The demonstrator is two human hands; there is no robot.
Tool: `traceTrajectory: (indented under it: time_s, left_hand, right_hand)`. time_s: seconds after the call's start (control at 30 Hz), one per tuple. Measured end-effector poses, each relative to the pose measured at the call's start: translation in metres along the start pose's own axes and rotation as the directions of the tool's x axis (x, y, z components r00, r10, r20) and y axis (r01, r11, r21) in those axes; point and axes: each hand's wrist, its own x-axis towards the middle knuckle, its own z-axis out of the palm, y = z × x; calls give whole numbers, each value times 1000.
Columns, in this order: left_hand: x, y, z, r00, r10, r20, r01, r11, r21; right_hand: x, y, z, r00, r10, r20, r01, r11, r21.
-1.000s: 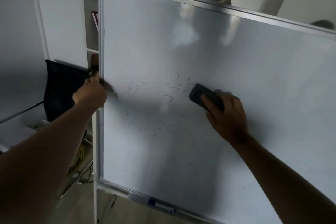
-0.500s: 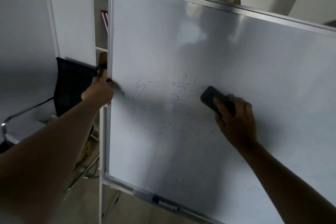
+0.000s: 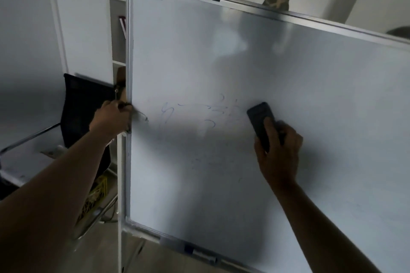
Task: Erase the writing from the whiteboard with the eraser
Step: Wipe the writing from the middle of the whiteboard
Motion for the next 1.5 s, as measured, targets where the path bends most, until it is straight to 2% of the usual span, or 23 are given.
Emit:
traceTrajectory:
  time_s: [0.1,0.13,0.17,0.23,0.27,0.37,0.4,0.47,0.5,0.6,0.7,0.83,0.93,0.97,1.07,1.17,1.2,1.27,1.3,1.33,1.4,1.43,1.5]
  left_hand:
    - [-3,-8,4,997,64,-32,-64,998,8]
    - [-5,-5,2,995,90,-42,-89,996,11]
    - [-3,-7,5,993,107,-49,-108,994,-8]
    - [-1,-8,4,989,144,-30,-145,989,-30]
    - [-2,-8,1,988,157,-8,-157,987,-38]
    - [-2,-8,2,987,160,-23,-162,978,-130]
    - [-3,-9,0,988,152,-36,-156,974,-161]
    - [-5,-11,2,988,146,-59,-155,966,-206]
    - [-4,-12,3,987,148,-70,-160,959,-233]
    - [0,-17,5,986,158,-58,-168,946,-276]
    - [3,-16,5,979,186,-79,-201,935,-294]
    - [6,-21,5,977,204,-70,-215,925,-312]
    - [9,-25,8,974,212,-85,-228,915,-331]
    - [10,-26,8,974,208,-91,-227,913,-340]
    - [11,-26,11,974,209,-86,-226,907,-355]
    - [9,-26,14,971,215,-102,-237,907,-348]
    - [8,-27,15,971,213,-112,-239,907,-348]
    - [8,-26,14,972,203,-117,-232,909,-346]
    - [8,-26,14,973,199,-115,-227,911,-345]
    - [8,-25,14,974,196,-111,-223,913,-342]
    - [6,-24,14,975,194,-112,-221,915,-338]
    - [6,-23,14,974,195,-119,-224,915,-336]
    - [6,-23,14,971,197,-132,-231,914,-332]
  right_hand:
    - [-12,-10,8,949,-285,137,294,954,-56]
    - [-14,-11,11,976,-192,102,199,978,-61]
    - [-17,-16,14,999,54,4,-54,998,-12]
    - [-20,-46,25,826,546,-139,-521,834,184]
    - [-22,-67,33,811,574,-116,-548,814,193]
    - [-34,-109,57,945,327,-11,-324,940,106]
    - [-32,-116,65,880,472,-59,-457,873,168]
    - [-27,-129,74,592,795,-131,-710,591,384]
    - [-22,-142,74,548,826,-128,-728,547,412]
    - [-27,-161,81,800,598,-43,-569,779,264]
    - [-20,-161,89,619,781,-83,-699,595,397]
    - [-28,-166,90,882,471,0,-460,861,218]
    - [-23,-158,93,666,738,-110,-683,662,309]
    - [-20,-163,92,695,711,-107,-673,696,252]
    - [-31,-162,98,933,360,23,-360,925,121]
    - [-31,-158,101,705,698,-128,-651,708,275]
    - [-27,-163,98,721,679,-135,-643,729,235]
    - [-30,-160,97,935,352,-40,-347,933,94]
    - [-32,-153,100,962,271,-34,-269,962,53]
    - [-30,-152,102,922,382,-69,-372,921,118]
    - [-26,-158,106,726,669,-157,-617,735,279]
    - [-24,-164,107,734,661,-153,-617,744,255]
    - [-29,-166,109,942,334,-25,-329,937,112]
